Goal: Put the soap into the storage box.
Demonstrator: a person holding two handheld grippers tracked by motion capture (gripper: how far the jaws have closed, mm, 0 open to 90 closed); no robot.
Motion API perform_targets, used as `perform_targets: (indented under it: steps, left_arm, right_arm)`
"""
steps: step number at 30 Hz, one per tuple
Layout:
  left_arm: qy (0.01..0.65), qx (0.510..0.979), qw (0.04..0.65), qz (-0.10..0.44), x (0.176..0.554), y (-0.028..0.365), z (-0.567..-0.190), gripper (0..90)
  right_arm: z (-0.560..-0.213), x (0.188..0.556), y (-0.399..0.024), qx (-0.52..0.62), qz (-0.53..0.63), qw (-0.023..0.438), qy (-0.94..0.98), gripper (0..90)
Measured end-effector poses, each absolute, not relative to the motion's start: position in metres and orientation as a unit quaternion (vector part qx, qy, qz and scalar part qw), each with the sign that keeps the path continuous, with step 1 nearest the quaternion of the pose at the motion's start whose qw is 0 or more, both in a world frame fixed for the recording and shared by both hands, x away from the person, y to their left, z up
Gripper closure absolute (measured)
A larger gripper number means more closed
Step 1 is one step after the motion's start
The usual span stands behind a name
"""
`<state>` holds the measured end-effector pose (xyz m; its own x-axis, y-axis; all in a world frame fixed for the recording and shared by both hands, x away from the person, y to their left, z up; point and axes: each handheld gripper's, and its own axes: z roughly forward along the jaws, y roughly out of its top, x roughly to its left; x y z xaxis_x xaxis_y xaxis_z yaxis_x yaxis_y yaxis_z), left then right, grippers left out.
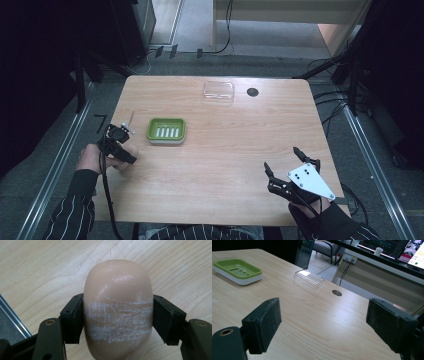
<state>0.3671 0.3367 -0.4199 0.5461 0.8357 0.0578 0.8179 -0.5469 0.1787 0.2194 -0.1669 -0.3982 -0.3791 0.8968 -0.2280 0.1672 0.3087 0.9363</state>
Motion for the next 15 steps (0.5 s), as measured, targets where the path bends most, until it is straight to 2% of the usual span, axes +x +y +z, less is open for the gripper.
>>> perform_targets:
  steps: [15]
  left_arm:
    - [0.442,0.89,0.077,0.078,0.381,0.324,-0.405,33.7]
  right_arm:
    - [-0.398,0.219,-0.167,0.382,0.448,0.407,0.699,13.5]
